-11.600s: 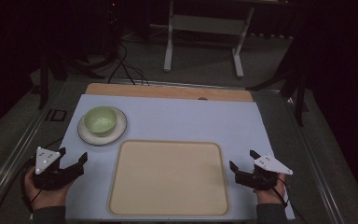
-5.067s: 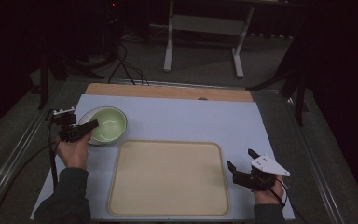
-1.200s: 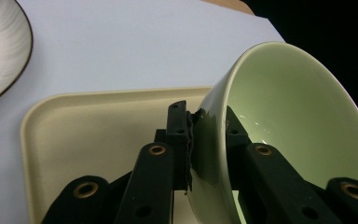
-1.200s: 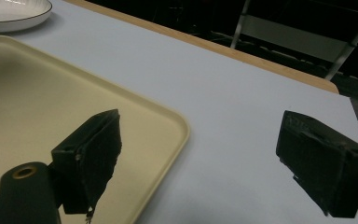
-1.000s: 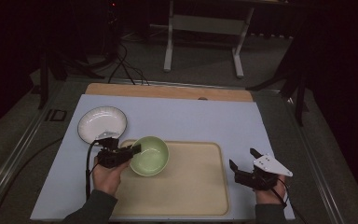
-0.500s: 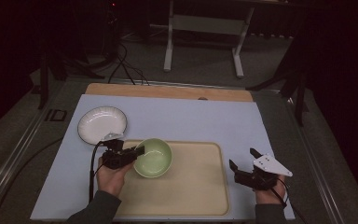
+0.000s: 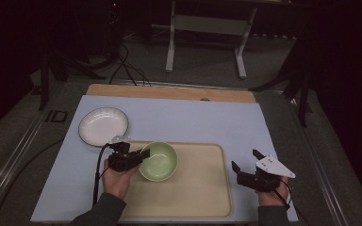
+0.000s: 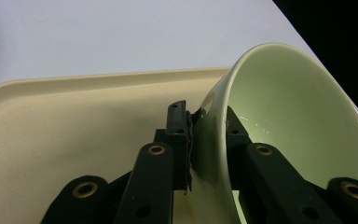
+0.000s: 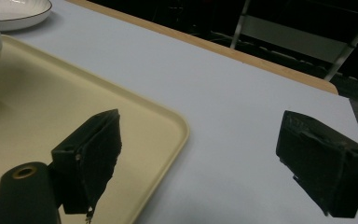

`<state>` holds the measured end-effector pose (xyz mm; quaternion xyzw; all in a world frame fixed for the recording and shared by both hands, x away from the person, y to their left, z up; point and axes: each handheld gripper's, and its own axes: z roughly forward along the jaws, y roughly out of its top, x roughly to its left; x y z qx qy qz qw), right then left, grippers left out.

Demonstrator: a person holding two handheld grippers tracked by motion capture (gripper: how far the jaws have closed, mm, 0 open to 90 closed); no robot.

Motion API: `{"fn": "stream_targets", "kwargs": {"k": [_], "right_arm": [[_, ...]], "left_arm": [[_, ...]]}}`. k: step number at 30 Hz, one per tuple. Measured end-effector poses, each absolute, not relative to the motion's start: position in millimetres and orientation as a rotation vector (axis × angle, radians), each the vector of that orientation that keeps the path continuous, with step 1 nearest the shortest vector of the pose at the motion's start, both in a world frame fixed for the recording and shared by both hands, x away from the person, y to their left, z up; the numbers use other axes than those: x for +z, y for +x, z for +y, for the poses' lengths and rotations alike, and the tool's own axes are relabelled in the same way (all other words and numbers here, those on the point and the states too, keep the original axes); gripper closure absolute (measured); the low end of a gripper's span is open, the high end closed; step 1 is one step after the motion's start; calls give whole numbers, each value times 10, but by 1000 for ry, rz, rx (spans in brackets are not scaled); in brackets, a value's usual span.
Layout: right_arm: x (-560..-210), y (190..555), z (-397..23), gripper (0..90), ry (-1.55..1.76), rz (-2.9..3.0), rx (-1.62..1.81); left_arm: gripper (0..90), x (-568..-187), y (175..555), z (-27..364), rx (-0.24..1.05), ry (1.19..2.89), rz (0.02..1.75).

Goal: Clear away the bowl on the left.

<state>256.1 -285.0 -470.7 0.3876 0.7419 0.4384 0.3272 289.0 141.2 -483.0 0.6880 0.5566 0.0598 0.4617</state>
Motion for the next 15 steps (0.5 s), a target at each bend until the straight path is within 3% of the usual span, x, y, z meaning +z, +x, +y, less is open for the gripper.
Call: {"fn": "stream_targets", "kwargs": {"k": [15], "right_arm": [[-4709,2564,-2846,135,1016,1945,1149]], "left_arm": [[799,-4908,2908,1275,145,1738,1355]]}}
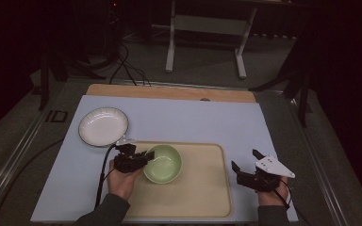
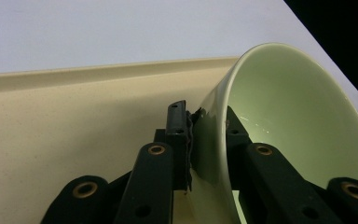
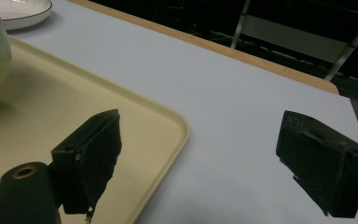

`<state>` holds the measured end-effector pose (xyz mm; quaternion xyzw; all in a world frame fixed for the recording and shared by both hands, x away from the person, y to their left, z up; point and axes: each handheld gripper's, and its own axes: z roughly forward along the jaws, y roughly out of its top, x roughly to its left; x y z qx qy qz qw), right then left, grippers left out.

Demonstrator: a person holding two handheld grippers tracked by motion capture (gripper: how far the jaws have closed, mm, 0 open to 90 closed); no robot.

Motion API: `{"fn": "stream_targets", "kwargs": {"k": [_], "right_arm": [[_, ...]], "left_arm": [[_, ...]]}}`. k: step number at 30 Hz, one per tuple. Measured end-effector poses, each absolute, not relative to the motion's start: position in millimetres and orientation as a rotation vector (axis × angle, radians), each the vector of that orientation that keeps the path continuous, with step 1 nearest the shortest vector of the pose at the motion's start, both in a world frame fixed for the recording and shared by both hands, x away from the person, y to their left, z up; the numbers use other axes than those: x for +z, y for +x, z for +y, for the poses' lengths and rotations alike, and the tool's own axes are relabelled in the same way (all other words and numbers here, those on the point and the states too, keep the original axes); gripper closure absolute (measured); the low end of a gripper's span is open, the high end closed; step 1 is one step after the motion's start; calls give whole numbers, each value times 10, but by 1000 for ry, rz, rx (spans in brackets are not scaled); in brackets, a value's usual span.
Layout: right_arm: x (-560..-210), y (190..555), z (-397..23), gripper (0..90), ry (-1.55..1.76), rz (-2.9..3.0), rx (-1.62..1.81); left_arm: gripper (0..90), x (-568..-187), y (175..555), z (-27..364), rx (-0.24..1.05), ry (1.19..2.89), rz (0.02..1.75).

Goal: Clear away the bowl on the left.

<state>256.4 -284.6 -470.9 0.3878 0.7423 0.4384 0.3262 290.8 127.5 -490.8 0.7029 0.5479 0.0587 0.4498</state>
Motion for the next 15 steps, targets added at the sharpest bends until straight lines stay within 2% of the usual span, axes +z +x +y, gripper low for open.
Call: {"fn": "stream_targets", "kwargs": {"k": [15], "right_arm": [[-4707,2564,-2841,135,1012,1947,1148]], "left_arm": [[799,-4962,2911,1198,149,1759,1355]]}}
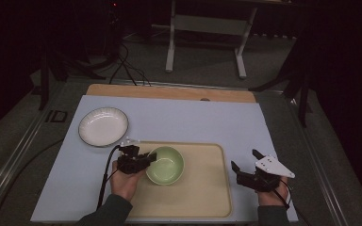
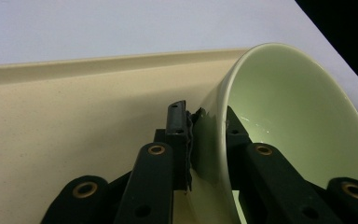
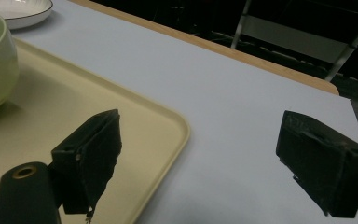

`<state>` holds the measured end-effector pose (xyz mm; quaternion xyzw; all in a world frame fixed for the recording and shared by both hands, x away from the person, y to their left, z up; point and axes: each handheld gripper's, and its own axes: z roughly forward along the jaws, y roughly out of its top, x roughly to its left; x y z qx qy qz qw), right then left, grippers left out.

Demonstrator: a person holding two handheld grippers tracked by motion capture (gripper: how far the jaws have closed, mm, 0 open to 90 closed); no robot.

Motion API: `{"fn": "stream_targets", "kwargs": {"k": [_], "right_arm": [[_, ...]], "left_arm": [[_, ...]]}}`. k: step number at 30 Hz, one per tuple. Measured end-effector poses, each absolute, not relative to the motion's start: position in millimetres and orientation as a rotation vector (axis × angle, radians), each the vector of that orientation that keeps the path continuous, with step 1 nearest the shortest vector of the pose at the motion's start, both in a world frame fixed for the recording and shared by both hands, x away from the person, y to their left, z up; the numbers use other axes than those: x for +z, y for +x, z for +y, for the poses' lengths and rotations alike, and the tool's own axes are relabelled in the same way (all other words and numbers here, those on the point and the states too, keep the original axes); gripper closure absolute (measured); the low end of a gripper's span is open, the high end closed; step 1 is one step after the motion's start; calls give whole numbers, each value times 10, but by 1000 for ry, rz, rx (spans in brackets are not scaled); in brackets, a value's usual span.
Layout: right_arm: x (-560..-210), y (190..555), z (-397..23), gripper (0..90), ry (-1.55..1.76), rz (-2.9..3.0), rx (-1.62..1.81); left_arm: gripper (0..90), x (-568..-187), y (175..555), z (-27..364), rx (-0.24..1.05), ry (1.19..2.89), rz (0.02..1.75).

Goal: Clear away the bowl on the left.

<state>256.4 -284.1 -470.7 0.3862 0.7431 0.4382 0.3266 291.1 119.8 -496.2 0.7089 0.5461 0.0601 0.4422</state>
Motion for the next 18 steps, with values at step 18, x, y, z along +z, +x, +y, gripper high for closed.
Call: {"fn": "stream_targets", "kwargs": {"k": [18], "right_arm": [[-4705,2559,-2834,135,1005,1948,1142]], "left_arm": [[796,-5072,2912,1087,125,1811,1356]]}}
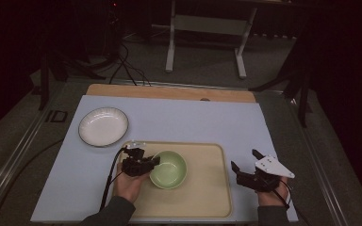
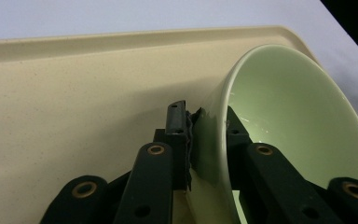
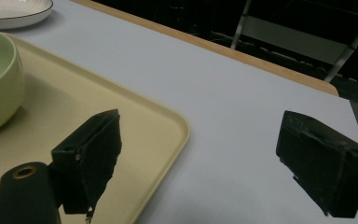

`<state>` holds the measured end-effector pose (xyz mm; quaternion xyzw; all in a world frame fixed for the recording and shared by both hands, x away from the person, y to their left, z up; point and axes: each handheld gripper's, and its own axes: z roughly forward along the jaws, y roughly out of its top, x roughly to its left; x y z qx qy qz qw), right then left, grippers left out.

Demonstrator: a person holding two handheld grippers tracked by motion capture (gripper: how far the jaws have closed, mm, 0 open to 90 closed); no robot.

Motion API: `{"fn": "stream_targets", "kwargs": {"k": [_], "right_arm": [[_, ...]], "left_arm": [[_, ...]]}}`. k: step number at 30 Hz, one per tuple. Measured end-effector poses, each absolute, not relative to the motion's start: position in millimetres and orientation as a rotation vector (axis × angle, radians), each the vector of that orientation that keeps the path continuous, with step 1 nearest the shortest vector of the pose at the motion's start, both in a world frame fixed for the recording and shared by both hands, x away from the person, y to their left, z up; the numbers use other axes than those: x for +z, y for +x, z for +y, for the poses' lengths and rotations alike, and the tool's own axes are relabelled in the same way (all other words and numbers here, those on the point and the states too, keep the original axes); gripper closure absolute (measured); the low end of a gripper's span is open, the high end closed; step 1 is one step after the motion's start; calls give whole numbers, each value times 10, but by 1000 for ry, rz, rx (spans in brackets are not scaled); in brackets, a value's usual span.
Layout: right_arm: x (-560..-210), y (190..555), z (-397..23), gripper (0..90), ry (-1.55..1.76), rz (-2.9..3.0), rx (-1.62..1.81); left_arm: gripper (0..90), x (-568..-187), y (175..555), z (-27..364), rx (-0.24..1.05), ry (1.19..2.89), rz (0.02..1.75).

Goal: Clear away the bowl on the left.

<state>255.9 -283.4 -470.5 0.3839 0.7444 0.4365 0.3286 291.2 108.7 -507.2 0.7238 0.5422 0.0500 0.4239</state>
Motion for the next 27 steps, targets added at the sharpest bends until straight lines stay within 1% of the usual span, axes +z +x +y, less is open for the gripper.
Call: {"fn": "stream_targets", "kwargs": {"k": [20,24,27], "right_arm": [[-4709,2560,-2829,135,1004,1952,1139],[-4708,2558,-2828,135,1004,1951,1140],[-4707,2559,-2831,135,1004,1951,1140]], "left_arm": [[808,-5163,2961,1097,134,1820,1386],[756,-5155,2962,1114,142,1811,1389],[693,-5141,2959,1133,130,1804,1385]]}}
